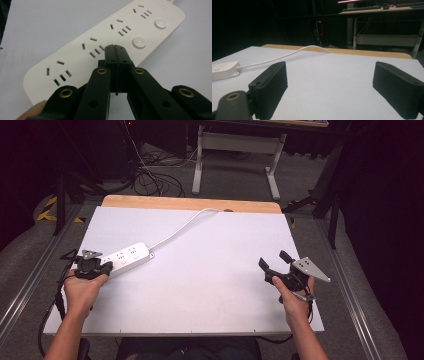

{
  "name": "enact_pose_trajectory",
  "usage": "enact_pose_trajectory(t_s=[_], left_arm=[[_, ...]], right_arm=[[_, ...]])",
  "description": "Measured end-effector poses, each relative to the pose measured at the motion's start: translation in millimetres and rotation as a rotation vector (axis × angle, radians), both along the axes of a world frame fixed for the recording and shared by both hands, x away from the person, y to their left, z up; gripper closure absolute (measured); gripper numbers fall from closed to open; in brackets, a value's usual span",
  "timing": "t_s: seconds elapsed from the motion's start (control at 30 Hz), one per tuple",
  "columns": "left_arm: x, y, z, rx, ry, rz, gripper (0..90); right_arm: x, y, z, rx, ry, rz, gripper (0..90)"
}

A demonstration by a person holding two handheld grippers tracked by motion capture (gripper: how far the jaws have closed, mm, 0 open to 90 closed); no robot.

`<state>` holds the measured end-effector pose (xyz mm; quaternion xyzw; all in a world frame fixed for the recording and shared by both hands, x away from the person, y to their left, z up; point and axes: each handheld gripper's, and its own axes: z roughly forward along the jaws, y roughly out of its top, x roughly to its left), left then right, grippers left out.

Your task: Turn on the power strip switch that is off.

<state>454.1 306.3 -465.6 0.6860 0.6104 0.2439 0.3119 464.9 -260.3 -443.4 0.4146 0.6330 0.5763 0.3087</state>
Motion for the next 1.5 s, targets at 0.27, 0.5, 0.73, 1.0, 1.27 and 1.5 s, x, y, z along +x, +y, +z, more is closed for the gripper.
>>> enact_pose_trajectory(t_s=[0.27,0.5,0.73,1.0,1.27,1.5], left_arm=[[-0.5,-1.9,0.0,0.01,-0.001,0.005,90.0],[-0.1,-0.3,0.1,0.0,-0.001,0.003,90.0],[0.2,-0.1,0.6,0.004,0.0,-0.002,90.0],[-0.6,-1.2,1.3,0.012,-0.01,0.002,90.0],[-0.6,-0.2,2.9,0.008,-0.022,-0.002,90.0],[-4.6,7.5,9.3,-0.024,-0.1,0.031,90.0]], right_arm=[[-1.7,0.4,1.3,0.001,-0.002,-0.003,13.1],[-1.6,0.5,1.3,0.0,-0.002,-0.001,13.1],[-0.9,1.5,0.5,-0.004,0.002,0.002,13.1],[-0.1,2.9,-0.3,-0.006,0.006,0.007,13.2],[0.6,2.4,-0.4,-0.005,0.01,0.006,13.2],[1.4,2.1,-0.7,-0.011,0.008,0.009,13.2]])
